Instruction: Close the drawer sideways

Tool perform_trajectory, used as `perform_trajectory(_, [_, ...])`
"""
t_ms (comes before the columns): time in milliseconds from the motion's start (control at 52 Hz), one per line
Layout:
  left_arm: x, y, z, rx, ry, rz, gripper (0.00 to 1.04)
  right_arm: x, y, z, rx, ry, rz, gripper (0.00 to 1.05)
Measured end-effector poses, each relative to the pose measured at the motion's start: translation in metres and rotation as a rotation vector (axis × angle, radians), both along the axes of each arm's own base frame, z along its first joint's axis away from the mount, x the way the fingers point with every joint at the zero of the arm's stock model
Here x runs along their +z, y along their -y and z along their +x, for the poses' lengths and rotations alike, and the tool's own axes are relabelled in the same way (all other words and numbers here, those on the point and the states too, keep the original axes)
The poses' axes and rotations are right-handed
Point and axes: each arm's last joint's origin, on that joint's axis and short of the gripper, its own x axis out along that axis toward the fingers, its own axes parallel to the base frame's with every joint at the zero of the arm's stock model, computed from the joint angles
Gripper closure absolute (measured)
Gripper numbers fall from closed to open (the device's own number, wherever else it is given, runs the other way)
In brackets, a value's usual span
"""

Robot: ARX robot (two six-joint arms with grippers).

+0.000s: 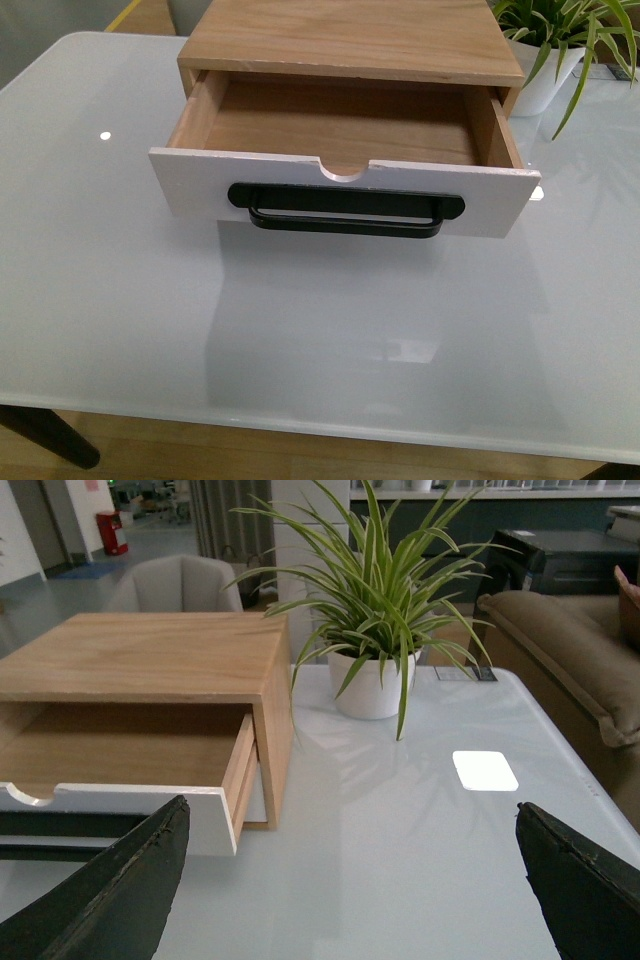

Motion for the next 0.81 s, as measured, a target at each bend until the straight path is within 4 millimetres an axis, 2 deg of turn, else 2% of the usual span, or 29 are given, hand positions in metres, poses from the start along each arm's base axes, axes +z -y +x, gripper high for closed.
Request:
perform_trajectory(673, [0.0000, 0.0000, 0.0000, 0.000, 0.000, 0.000, 0.09, 0.0000, 0.0000, 0.0000, 0.000, 0.000, 0.000, 0.09])
perform_trajectory(712, [-0.0010, 0.0001, 0.0004, -0.027, -0.028, 0.011, 0.09, 0.0000, 0.0000, 0.0000, 0.000, 0.000, 0.000, 0.09])
perform_trajectory(808, [-0.0026, 0.0015, 0.0008, -0.259, -0.312, 0.023, 0.09, -0.0002, -0.0001, 0.0002, 0.005, -0.008, -0.002, 0.09])
